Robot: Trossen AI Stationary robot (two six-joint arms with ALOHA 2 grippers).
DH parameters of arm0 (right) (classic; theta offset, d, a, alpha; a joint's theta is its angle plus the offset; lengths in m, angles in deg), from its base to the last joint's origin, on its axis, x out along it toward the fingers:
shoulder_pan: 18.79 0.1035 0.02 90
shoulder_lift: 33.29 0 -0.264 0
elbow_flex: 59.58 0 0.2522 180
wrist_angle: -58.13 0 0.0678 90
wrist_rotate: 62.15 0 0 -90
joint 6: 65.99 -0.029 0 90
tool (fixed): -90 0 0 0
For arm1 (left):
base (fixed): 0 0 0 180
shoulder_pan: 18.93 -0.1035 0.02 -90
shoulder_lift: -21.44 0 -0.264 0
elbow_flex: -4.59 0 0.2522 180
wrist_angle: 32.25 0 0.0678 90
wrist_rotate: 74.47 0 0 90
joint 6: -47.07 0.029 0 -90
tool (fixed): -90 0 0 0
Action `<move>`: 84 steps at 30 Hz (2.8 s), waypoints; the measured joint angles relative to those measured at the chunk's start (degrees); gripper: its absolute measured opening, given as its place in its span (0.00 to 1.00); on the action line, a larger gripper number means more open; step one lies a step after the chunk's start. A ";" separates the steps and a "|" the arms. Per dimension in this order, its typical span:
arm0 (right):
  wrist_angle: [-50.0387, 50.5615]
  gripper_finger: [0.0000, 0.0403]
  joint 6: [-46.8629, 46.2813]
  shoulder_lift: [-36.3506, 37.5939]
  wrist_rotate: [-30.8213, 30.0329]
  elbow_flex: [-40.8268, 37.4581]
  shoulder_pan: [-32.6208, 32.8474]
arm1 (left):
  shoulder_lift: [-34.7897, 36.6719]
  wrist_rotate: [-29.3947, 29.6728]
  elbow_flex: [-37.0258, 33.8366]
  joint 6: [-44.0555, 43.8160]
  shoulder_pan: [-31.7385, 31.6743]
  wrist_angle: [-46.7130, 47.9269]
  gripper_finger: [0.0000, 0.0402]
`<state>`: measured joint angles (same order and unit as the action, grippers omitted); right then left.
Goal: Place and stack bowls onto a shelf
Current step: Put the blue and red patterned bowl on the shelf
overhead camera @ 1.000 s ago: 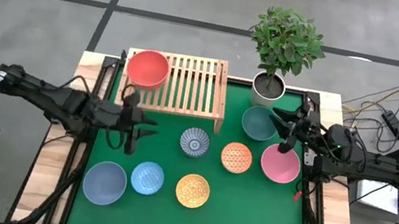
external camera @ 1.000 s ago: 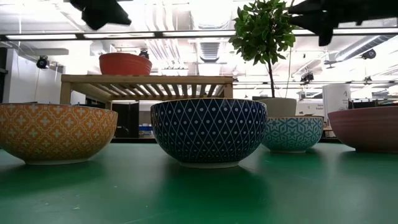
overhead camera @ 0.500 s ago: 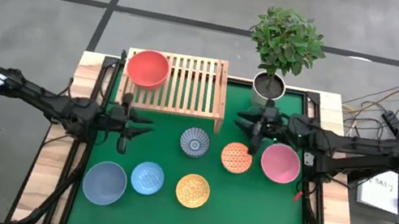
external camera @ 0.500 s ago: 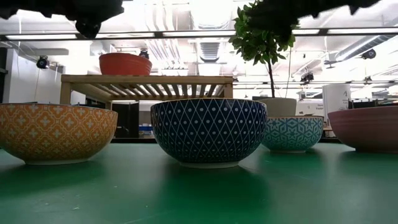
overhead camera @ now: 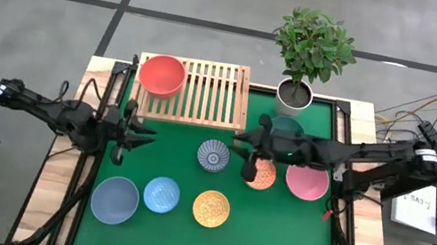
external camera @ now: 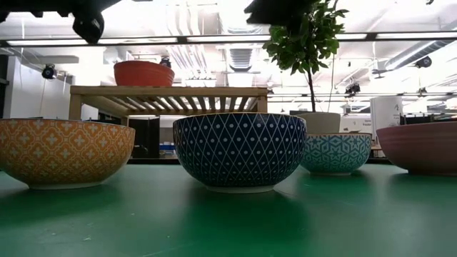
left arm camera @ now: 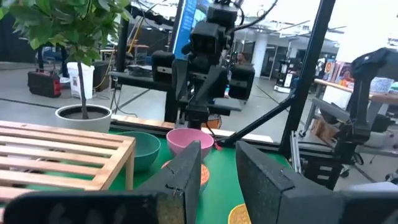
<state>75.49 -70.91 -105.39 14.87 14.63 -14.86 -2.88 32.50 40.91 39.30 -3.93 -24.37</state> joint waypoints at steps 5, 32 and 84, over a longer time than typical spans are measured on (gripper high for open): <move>16.73 0.33 -3.08 -6.67 -5.05 11.23 0.85 | 1.25 0.00 -0.59 1.12 -0.02 0.33 0.21; 43.95 0.33 -0.10 -30.06 -4.61 27.37 0.83 | 1.17 0.20 -0.65 4.29 -0.04 1.01 0.21; 26.55 0.47 1.82 -40.29 -2.27 27.30 3.11 | 1.23 0.50 0.02 6.69 -0.04 0.81 0.21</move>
<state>102.04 -69.09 -145.68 12.60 41.93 -11.75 -1.65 33.00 40.94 45.99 -3.96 -23.56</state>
